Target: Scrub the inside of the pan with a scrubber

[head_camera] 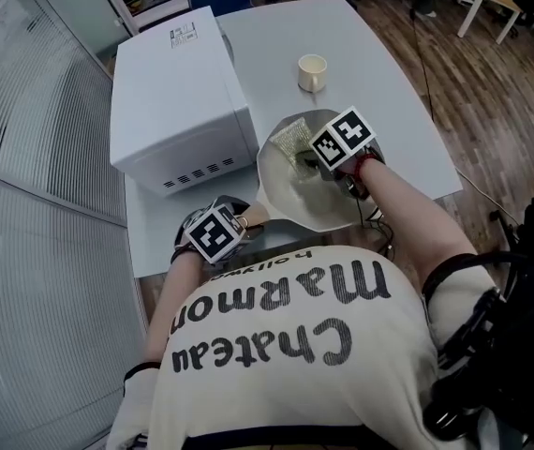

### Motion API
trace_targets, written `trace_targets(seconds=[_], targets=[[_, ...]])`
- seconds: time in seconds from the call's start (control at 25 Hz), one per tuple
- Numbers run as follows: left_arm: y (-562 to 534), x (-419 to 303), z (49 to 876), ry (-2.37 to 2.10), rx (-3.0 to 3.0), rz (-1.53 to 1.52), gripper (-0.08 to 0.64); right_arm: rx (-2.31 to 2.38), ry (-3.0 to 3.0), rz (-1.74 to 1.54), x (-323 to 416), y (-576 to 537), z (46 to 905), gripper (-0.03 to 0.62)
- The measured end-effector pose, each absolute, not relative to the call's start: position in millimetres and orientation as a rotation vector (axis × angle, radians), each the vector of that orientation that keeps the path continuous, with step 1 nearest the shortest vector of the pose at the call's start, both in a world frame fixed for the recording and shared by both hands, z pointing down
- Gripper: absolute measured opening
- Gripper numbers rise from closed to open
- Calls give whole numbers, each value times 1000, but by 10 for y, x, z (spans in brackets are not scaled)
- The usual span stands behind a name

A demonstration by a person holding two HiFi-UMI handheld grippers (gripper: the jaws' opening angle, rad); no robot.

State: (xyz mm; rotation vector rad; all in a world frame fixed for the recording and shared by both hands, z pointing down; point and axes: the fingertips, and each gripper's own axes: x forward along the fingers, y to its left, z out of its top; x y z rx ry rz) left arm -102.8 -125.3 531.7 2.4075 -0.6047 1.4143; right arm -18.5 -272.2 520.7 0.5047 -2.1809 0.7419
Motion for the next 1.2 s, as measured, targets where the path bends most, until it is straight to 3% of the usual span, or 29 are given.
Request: trace_targets(seconds=[0.24,0.68,1.2], targets=[[-1267,-1019,5334,-593,2413,1408,207,64,-2200,964,-723,-1960,5370,48],[-1276,-1028,5331,-591,2399,1442,207,218,-2147,1063,-741,-2028,5691,48],[-1266,-991,5326,-598,2427,1388,215,541,-1798,811,-287,-2258,6108,48]])
